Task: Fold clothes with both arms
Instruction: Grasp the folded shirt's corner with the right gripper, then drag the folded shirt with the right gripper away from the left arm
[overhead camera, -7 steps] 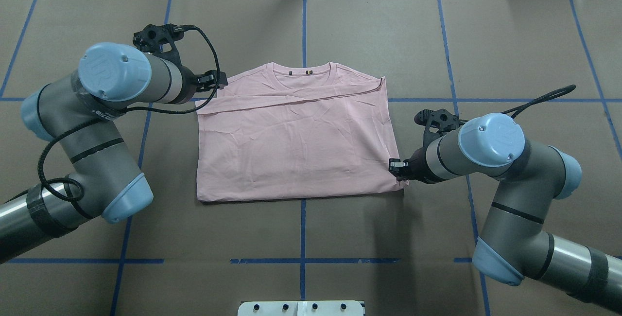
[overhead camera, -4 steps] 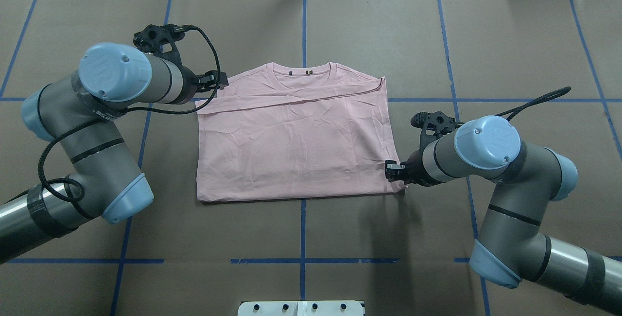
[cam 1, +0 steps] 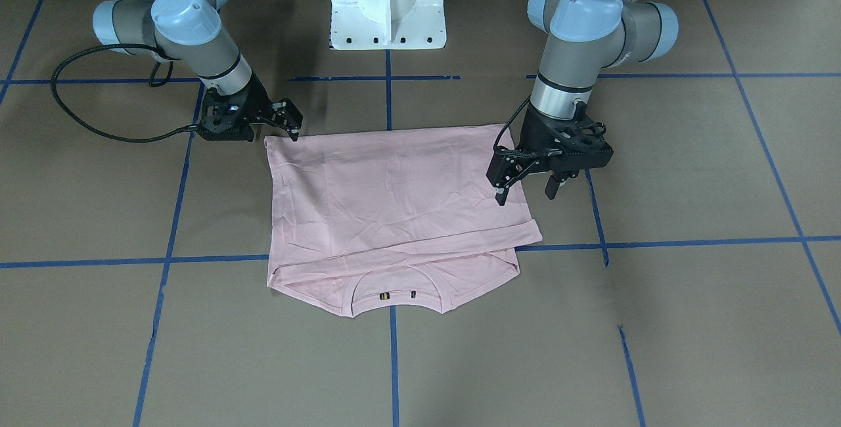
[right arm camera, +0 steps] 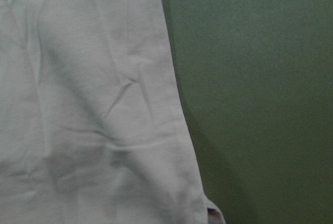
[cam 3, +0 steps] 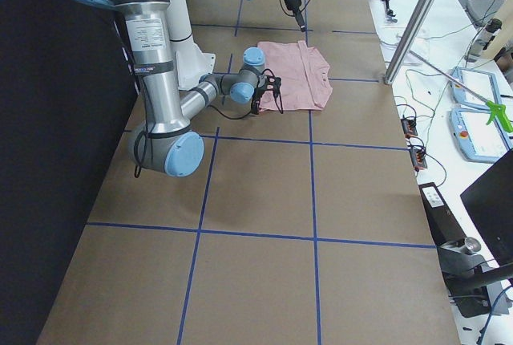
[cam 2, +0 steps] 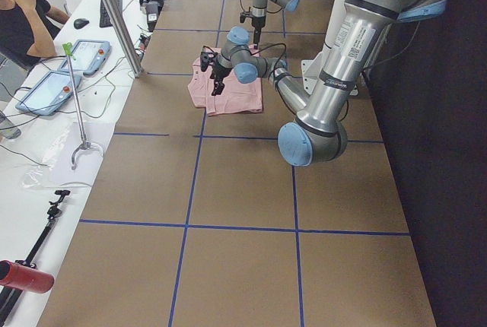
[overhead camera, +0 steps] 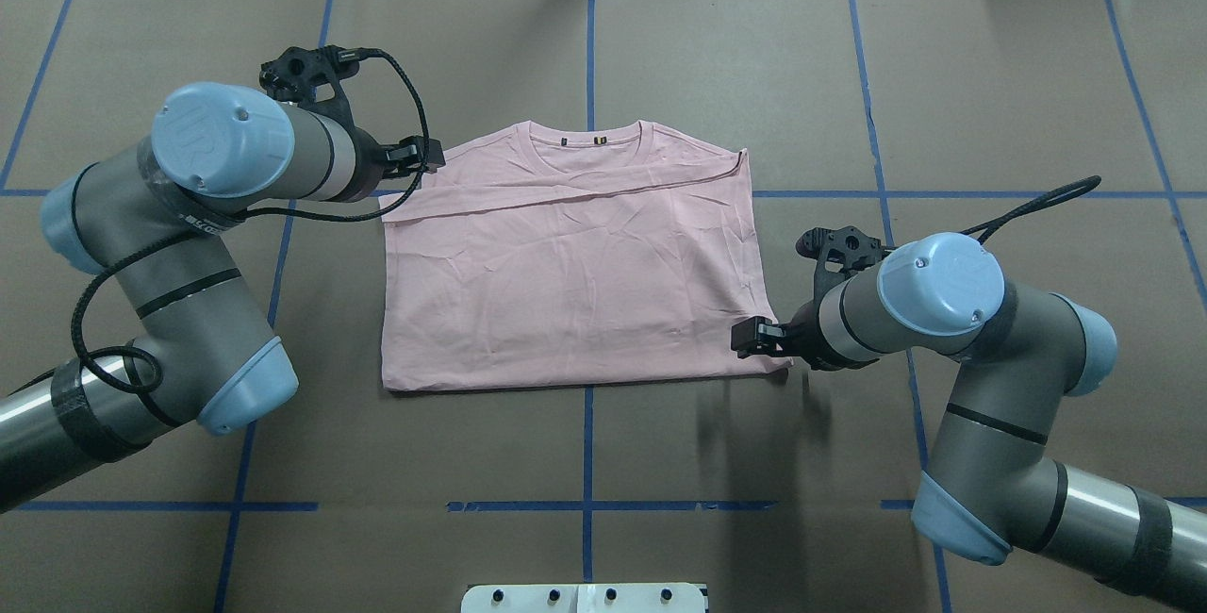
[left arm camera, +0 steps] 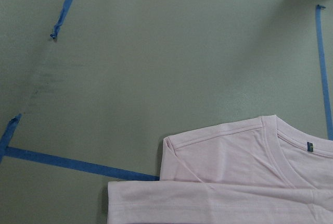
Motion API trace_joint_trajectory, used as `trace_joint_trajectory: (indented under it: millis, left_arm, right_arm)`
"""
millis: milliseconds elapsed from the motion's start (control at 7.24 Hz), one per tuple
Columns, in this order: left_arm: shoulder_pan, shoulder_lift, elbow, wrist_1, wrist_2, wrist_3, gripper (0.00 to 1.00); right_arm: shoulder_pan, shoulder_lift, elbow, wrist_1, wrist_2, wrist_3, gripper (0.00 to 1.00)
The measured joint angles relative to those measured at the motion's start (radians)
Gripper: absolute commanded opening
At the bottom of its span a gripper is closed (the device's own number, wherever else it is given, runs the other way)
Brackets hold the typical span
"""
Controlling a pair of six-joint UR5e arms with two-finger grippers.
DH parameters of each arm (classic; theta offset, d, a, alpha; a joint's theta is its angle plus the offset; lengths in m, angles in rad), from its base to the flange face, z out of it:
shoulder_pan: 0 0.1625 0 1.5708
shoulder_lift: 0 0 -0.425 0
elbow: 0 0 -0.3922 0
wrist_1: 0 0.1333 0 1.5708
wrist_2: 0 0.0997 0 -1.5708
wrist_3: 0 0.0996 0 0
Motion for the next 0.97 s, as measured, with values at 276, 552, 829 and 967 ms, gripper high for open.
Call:
trace_joint_trajectory:
  millis: [276, 552, 829, 967]
  left_arm:
    - [-0.001, 0.001, -0.006, 0.001, 0.000, 0.000, 1.00]
    - [-0.001, 0.001, -0.009, 0.006, 0.000, 0.000, 1.00]
    - [-0.001, 0.002, -0.010, 0.013, 0.000, 0.000, 1.00]
    - [0.000, 0.002, -0.010, 0.013, 0.000, 0.000, 1.00]
  right_arm:
    - [-0.005, 0.004, -0.010, -0.001, 0.003, 0.004, 0.00]
    - [-0.005, 0.005, -0.012, -0.001, 0.013, 0.005, 0.00]
    - [-0.003, 0.005, -0.011, 0.000, 0.017, 0.004, 0.00]
    - [0.000, 0.005, -0.006, 0.000, 0.020, 0.004, 0.00]
